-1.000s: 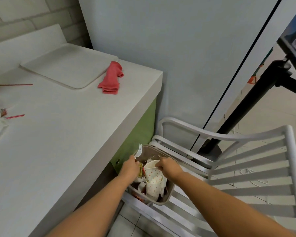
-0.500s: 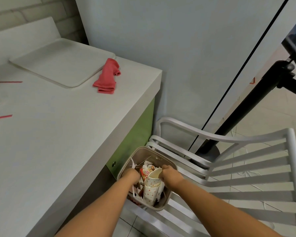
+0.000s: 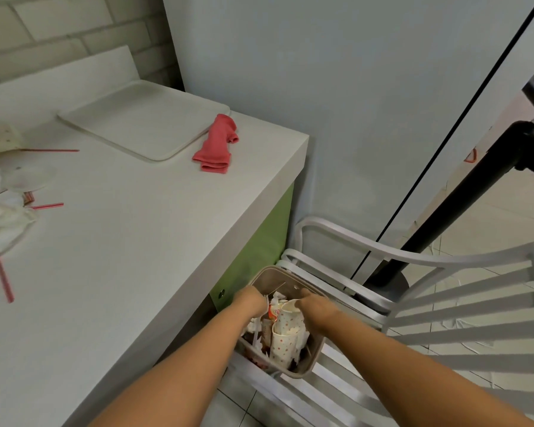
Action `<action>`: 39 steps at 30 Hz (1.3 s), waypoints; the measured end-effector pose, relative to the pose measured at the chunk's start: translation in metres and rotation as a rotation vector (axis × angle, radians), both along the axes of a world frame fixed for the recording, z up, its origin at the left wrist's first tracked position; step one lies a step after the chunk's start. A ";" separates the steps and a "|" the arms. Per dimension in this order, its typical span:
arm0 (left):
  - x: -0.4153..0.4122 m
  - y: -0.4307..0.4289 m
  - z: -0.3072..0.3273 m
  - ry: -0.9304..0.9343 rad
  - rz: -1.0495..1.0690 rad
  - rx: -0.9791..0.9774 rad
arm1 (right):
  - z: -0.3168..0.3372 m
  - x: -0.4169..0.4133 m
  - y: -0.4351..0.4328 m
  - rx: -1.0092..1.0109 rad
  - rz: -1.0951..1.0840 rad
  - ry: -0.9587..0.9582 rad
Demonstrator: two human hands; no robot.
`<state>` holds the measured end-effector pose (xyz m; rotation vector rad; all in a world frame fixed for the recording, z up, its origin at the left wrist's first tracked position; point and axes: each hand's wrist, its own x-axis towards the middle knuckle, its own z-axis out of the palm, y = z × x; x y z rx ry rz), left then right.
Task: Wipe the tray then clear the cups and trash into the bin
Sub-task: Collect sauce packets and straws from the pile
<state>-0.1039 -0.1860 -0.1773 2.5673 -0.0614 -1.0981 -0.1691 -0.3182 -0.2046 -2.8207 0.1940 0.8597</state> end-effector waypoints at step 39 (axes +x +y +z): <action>0.037 0.397 0.144 -0.838 0.385 0.053 | 0.183 0.128 0.365 0.188 0.369 -0.459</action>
